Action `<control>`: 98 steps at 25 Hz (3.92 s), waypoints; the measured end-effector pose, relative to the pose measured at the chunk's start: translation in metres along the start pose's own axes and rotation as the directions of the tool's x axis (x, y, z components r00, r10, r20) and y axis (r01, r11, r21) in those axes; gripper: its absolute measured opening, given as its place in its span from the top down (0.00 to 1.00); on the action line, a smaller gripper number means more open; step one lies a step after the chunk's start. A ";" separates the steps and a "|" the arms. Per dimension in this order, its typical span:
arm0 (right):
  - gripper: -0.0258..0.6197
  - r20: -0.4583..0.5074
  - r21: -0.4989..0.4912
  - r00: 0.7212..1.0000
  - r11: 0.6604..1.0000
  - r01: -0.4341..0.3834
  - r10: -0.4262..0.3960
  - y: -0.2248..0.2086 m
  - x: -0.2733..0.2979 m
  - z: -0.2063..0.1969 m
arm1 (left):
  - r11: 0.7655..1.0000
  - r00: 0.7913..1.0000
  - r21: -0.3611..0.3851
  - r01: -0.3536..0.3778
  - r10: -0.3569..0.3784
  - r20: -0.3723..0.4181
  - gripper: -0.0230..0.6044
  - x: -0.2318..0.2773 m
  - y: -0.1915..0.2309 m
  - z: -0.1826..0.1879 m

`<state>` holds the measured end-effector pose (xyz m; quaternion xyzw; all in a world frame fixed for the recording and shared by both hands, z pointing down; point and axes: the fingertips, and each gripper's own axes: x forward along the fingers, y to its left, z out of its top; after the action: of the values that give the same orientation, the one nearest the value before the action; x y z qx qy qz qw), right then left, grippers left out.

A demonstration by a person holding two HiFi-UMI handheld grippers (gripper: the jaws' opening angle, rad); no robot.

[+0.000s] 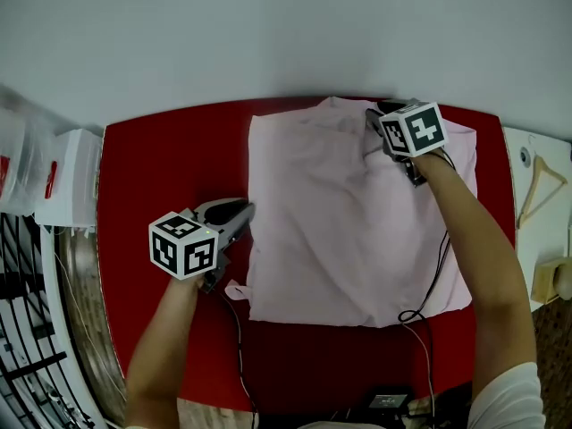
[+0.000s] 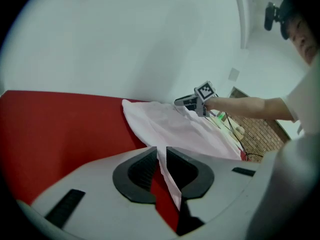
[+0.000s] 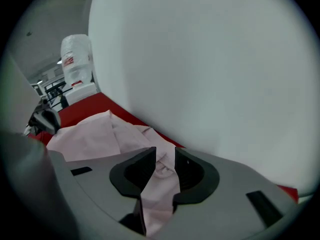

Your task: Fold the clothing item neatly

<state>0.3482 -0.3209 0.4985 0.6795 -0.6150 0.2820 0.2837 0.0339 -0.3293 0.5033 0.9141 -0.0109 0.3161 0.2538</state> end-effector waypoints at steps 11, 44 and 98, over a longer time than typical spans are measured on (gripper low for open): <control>0.81 -0.116 -0.179 0.991 0.983 0.045 -0.067 -0.074 -0.056 -0.065 | 0.980 0.997 0.184 -0.078 0.074 0.029 0.82 0.015 0.022 0.078; 0.94 -0.171 -0.449 0.985 0.889 -0.089 0.012 -0.079 -0.065 -0.094 | 0.776 0.982 0.630 -0.040 0.147 -0.118 0.93 0.121 0.020 0.118; 0.92 -0.154 -0.460 0.986 0.878 -0.131 0.067 -0.076 -0.073 -0.076 | 0.750 0.960 0.621 -0.227 0.280 0.013 0.93 0.108 0.031 0.144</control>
<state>0.4147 -0.2096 0.4934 0.5381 -0.6784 0.1840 0.4651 0.1968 -0.4091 0.4835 0.9230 -0.0206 0.3701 -0.1037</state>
